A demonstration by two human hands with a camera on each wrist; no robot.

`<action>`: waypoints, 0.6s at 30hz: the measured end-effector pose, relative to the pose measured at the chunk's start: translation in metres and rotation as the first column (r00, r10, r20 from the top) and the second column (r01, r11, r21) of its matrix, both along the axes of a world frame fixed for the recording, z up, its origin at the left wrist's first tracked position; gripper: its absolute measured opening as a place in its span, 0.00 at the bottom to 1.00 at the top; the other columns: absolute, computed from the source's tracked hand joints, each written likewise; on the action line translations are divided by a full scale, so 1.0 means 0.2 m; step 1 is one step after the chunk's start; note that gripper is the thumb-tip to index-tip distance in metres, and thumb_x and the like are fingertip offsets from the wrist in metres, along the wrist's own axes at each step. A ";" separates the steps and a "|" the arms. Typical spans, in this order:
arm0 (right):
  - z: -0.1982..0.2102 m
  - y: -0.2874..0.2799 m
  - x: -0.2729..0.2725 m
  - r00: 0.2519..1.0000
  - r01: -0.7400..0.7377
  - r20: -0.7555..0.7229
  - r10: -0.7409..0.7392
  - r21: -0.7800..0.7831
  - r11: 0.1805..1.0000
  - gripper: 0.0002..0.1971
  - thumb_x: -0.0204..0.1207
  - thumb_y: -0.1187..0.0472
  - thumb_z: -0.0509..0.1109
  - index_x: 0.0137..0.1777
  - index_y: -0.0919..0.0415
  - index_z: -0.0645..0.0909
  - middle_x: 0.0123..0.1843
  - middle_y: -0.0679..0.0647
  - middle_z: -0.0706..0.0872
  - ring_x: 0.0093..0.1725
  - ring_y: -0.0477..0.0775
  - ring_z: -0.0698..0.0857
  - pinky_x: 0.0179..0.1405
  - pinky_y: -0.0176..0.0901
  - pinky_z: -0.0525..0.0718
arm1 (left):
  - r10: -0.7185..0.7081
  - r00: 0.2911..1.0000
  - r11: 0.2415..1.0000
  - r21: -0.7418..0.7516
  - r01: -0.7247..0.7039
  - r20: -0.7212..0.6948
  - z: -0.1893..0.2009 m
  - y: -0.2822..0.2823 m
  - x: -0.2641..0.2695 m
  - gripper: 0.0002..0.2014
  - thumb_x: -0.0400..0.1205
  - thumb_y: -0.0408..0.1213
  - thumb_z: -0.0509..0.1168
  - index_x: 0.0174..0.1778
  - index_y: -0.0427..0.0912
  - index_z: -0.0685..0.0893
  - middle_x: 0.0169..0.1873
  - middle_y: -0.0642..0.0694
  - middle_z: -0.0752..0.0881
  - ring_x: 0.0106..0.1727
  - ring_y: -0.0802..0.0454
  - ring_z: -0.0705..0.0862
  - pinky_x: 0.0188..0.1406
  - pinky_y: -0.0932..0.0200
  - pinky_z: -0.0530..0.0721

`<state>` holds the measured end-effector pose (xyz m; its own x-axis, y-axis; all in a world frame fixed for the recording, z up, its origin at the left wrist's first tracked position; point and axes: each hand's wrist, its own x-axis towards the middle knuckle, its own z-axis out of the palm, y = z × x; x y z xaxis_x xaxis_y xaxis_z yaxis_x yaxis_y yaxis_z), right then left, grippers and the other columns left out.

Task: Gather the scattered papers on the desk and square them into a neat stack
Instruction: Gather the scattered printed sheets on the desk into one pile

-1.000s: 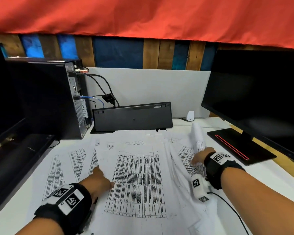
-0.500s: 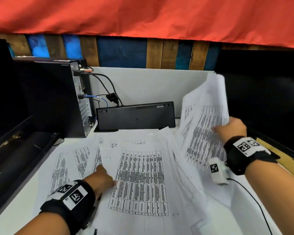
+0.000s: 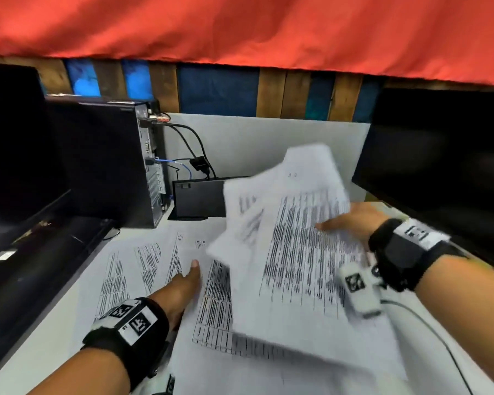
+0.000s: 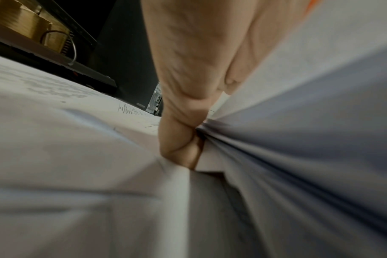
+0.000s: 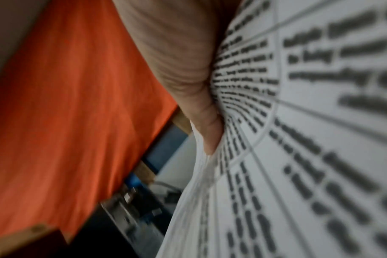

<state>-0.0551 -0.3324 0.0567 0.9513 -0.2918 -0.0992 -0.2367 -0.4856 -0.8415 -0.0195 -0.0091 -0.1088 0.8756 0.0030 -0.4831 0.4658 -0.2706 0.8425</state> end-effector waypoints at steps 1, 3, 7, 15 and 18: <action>-0.12 0.03 0.01 0.995 -0.050 -0.082 0.048 -0.019 0.999 0.24 0.59 0.61 0.85 0.56 0.60 0.86 0.49 0.54 0.90 0.42 0.50 0.87 0.36 0.38 0.83 | 0.004 0.998 0.999 0.032 -0.002 -0.055 0.04 -0.02 -0.01 0.57 0.67 0.81 0.51 0.82 0.39 0.63 0.80 0.37 0.68 0.80 0.39 0.68 0.80 0.44 0.65; -0.35 0.09 0.03 0.975 -0.081 -0.212 0.074 -0.028 0.996 0.26 0.57 0.61 0.86 0.57 0.63 0.85 0.54 0.57 0.90 0.47 0.55 0.88 0.47 0.44 0.86 | 0.064 0.998 0.997 0.047 -0.063 -0.029 0.07 -0.04 -0.06 0.42 0.84 0.63 0.53 0.85 0.35 0.54 0.83 0.38 0.62 0.83 0.42 0.63 0.81 0.51 0.62; -0.56 0.18 0.00 0.973 0.001 -0.232 -0.009 -0.033 0.999 0.35 0.64 0.60 0.83 0.67 0.64 0.66 0.61 0.56 0.78 0.59 0.56 0.79 0.53 0.39 0.76 | -0.096 0.995 0.960 0.267 0.087 0.020 0.03 -0.03 -0.04 0.30 0.84 0.35 0.61 0.81 0.35 0.60 0.73 0.33 0.75 0.73 0.37 0.77 0.71 0.48 0.78; -0.54 0.05 0.04 0.938 -0.028 -0.332 -0.094 -0.345 0.938 0.17 0.78 0.67 0.64 0.65 0.70 0.81 0.60 0.64 0.86 0.60 0.62 0.84 0.51 0.43 0.79 | -0.345 0.932 0.892 0.272 0.362 -0.110 0.06 0.04 -0.05 0.51 0.60 0.33 0.82 0.78 0.47 0.62 0.64 0.44 0.84 0.65 0.40 0.82 0.63 0.44 0.85; -0.55 0.14 0.04 0.941 -0.062 -0.330 -0.073 -0.380 0.923 0.18 0.84 0.64 0.55 0.70 0.71 0.76 0.72 0.66 0.79 0.71 0.62 0.78 0.65 0.43 0.74 | -0.357 0.931 0.919 0.149 0.365 -0.074 -0.01 0.06 -0.02 0.57 0.50 0.37 0.88 0.74 0.55 0.65 0.61 0.48 0.88 0.63 0.43 0.85 0.59 0.44 0.87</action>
